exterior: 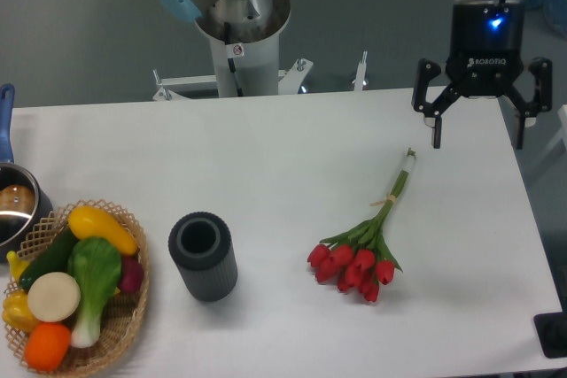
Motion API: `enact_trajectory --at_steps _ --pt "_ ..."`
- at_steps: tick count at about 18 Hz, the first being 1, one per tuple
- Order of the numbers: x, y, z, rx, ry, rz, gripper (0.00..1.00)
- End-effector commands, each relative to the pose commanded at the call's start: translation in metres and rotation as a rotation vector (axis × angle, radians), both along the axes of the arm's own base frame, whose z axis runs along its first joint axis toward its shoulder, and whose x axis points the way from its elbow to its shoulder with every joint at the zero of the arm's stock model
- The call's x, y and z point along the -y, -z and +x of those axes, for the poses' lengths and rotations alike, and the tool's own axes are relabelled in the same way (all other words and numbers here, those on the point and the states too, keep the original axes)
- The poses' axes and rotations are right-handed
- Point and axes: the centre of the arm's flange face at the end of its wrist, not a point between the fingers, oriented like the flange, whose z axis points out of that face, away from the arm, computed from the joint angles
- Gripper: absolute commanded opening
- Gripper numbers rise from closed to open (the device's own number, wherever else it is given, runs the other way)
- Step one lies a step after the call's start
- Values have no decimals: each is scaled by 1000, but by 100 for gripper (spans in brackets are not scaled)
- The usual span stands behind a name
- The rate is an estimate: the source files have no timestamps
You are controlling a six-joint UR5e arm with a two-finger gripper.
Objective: Pick up the flowers from the table
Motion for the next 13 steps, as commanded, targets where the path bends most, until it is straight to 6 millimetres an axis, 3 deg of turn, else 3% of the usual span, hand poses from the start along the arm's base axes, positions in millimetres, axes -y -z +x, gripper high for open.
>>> enact_trajectory --at_steps 13 --pt "1 13 -1 40 -26 -1 100"
